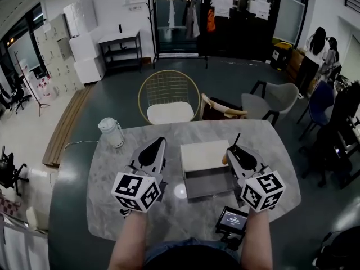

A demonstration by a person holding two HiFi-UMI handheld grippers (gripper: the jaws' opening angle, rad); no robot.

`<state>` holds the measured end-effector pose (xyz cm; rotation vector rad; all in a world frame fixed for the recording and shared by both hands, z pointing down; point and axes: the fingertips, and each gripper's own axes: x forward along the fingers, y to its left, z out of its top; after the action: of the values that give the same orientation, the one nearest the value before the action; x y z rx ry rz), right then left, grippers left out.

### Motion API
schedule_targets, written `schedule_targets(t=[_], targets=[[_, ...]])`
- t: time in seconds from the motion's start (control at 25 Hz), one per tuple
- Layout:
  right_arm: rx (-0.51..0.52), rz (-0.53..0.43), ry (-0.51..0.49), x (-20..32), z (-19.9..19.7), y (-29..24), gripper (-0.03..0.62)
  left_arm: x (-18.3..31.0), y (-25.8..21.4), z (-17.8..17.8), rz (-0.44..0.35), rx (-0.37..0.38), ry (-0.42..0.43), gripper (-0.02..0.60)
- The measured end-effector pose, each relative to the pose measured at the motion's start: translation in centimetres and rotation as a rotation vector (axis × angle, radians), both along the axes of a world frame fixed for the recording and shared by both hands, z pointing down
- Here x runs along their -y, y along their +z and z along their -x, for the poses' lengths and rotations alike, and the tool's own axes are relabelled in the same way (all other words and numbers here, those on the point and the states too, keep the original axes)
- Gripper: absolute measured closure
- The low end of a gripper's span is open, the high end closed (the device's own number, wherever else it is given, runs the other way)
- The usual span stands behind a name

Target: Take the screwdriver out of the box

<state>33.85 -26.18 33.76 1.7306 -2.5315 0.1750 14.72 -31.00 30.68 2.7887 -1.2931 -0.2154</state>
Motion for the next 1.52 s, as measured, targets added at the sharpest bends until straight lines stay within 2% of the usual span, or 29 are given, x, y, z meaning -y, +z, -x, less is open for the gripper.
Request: schedule_targets(t=[0.32, 0.6, 0.76, 0.92, 1.12, 1.52], targets=[[-0.002, -0.040, 0.181, -2.1, -6.3, -0.6, 0.500, 0.7, 0.2, -1.0, 0.010, -0.014, 0.008, 0.569], [-0.049, -0.076, 0.321, -4.3, -11.1, -1.2, 0.500, 1.6, -0.2, 0.0, -0.025, -0.011, -0.023, 0.569], [-0.094, -0.166, 0.390, -5.8, -13.0, -2.4, 0.500, 2.0, -0.5, 0.8, -0.035, -0.019, -0.054, 0.569], [-0.145, -0.250, 0.388, -6.9, -12.9, -3.3, 0.500, 2.0, -0.7, 1.3, -0.050, -0.019, -0.066, 0.569], [-0.140, -0.244, 0.424, -7.0, -13.2, -3.6, 0.500, 1.5, -1.1, 1.0, -0.072, -0.018, -0.055, 0.569], [-0.149, -0.232, 0.405, -6.7, -12.5, -3.6, 0.500, 1.3, -1.6, 1.2, -0.081, -0.021, -0.057, 0.569]])
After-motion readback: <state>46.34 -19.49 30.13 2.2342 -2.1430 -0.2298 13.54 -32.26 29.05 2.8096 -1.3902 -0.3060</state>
